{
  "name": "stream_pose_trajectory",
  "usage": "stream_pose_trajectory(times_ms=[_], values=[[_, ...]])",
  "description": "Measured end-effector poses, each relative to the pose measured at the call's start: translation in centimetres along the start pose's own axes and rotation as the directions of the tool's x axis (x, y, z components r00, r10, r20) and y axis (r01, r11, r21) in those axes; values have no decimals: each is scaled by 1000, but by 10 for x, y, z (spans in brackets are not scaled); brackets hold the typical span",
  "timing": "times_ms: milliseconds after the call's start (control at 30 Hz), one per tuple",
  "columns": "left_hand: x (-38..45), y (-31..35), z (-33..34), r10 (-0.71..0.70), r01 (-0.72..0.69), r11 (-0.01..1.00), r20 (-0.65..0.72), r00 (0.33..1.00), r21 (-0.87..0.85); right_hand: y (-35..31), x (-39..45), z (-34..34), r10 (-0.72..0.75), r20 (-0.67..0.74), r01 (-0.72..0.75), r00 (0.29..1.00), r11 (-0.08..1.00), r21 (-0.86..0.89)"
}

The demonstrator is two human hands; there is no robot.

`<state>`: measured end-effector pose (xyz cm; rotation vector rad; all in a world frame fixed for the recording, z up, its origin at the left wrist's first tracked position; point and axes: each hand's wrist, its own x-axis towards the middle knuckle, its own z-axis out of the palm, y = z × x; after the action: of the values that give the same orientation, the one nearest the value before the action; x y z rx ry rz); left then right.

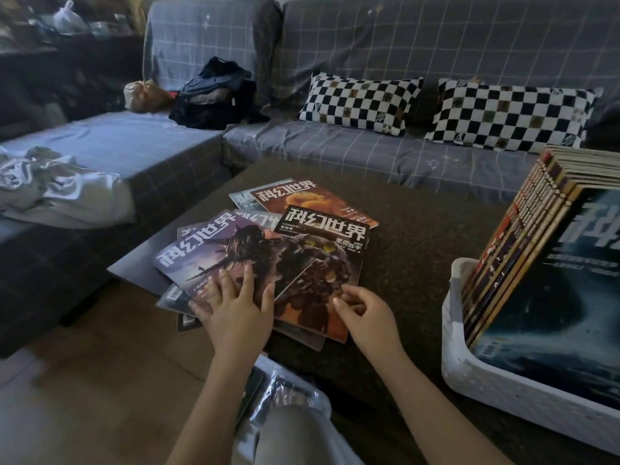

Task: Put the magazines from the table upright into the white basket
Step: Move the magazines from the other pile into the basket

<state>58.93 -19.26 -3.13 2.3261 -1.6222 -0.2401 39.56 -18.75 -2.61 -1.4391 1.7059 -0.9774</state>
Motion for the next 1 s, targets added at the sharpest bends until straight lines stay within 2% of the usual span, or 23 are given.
stream_pose_trajectory(times_ms=[133, 233, 300, 400, 467, 567, 700, 767, 867, 1000], values=[[-10, -1, 0, 84, -84, 996, -1, 996, -4, -1, 5, 3, -19, -37, 17, 999, 998, -67], [-24, -3, -1, 167, -167, 984, -17, 986, -54, -11, 16, 11, -104, -103, 73, 989, 962, -265], [-33, -5, -1, 211, -213, 972, -28, 977, -99, -17, 25, 18, -146, -88, 105, 985, 928, -358], [-40, -7, -7, 223, -226, 946, -39, 974, -233, -22, 35, 25, -129, -50, 98, 990, 910, -403], [-43, -6, -10, 182, -194, 909, -68, 981, -368, -26, 38, 25, -117, -49, 85, 992, 899, -430], [-51, -1, -12, 16, -64, 772, -82, 997, -632, -31, 41, 22, -67, -2, 58, 998, 886, -461], [-61, -5, -13, -188, 70, 636, -67, 980, -769, -33, 31, 13, 46, 60, -16, 997, 902, -432], [-65, -9, -15, -240, 83, 505, -48, 970, -859, -32, 24, 5, 128, 102, -83, 986, 928, -363], [-75, -13, -22, -290, 86, 231, 16, 957, -969, -34, 12, -8, 211, 188, -195, 959, 976, -99], [-80, -19, -31, -321, 196, 4, 185, 929, -981, -40, -11, -26, 219, 247, -274, 944, 938, 215]])
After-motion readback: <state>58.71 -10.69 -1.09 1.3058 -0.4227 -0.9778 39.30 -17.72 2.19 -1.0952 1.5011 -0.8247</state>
